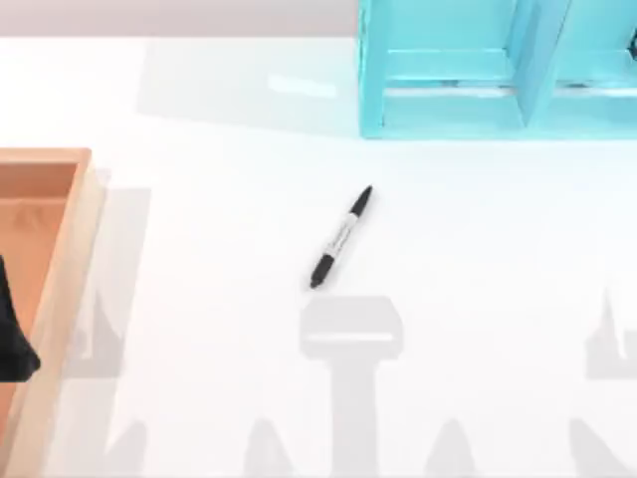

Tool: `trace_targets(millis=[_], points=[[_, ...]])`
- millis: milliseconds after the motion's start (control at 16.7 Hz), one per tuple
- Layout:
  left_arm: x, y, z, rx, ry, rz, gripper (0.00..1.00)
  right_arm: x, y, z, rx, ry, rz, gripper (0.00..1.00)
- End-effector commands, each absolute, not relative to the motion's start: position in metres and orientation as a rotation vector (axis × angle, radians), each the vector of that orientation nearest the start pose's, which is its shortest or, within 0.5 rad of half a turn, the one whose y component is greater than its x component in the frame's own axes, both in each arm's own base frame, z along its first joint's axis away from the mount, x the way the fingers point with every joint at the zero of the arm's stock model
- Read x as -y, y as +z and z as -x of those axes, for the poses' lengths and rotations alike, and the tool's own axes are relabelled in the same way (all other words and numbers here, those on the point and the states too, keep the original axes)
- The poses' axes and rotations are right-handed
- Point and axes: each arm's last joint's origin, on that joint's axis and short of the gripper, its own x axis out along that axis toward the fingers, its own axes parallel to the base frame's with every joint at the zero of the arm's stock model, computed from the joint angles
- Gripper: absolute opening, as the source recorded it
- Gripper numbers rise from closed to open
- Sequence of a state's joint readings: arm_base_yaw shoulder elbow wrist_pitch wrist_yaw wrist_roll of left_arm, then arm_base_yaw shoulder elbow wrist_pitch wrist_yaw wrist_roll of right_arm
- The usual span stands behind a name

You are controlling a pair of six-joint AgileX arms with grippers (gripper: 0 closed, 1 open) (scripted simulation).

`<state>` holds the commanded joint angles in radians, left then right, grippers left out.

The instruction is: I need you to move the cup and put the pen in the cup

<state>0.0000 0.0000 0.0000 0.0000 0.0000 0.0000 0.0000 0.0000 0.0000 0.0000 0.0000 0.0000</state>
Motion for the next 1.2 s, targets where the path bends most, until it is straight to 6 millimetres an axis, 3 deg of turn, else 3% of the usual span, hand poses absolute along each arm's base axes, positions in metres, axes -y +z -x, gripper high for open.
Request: trace_targets(millis=[300, 600, 900, 1200], points=[[0.000, 0.170, -0.106, -0.060, 0.009, -0.010, 1.00, 0.001, 0.160, -0.106, 0.000, 0.000, 0.000, 1.00], [-0.005, 0.214, -0.121, -0.342, 0.037, -0.046, 1.00, 0.001, 0.160, -0.106, 0.000, 0.000, 0.000, 1.00], [-0.018, 0.258, -0.172, -0.766, 0.051, -0.072, 1.00, 0.001, 0.160, -0.106, 0.000, 0.000, 0.000, 1.00], [-0.040, 0.271, -0.248, -1.186, 0.031, -0.064, 1.00, 0.001, 0.160, -0.106, 0.000, 0.000, 0.000, 1.00]])
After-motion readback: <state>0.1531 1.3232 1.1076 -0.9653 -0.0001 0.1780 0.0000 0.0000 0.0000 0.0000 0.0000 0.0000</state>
